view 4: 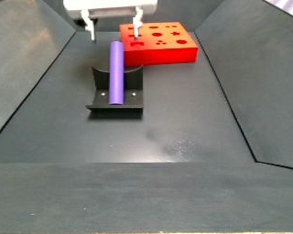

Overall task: Pick up the round object. Move up. Place the round object on the fixture. Regrasp the round object. Move to above the board. Insert the round object.
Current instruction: Regrasp the round object, then move to above the board.

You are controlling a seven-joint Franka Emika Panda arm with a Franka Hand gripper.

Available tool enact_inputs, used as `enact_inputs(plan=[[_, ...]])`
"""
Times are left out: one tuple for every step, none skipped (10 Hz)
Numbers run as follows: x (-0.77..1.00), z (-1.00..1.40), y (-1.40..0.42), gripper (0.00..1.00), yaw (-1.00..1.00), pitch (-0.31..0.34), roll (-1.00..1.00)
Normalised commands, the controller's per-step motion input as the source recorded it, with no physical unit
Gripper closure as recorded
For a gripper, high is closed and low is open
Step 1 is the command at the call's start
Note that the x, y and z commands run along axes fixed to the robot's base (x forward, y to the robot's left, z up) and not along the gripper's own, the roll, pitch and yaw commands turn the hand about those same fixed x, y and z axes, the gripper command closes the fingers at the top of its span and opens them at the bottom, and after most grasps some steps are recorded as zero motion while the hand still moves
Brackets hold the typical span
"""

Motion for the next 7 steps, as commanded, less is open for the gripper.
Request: enact_inputs(plan=[[0.08,-0.69,0.01,0.0,-0.04,-0.055,0.06],[0.07,-0.51,0.01,0.0,-0.05,-0.034,0.06],[0.07,-0.35,0.0,0.0,-0.04,-0.015,0.06],[0.0,0.0,0.0,1.0,0.0,0.0,0.0],[-0.11,1.0,-0.06,1.0,-0.06,0.131,0.06],[-0.11,1.0,-0.06,1.0,-0.05,0.125,0.05],[-0.11,1.0,-0.06,1.0,-0.02,0.114,0.01]])
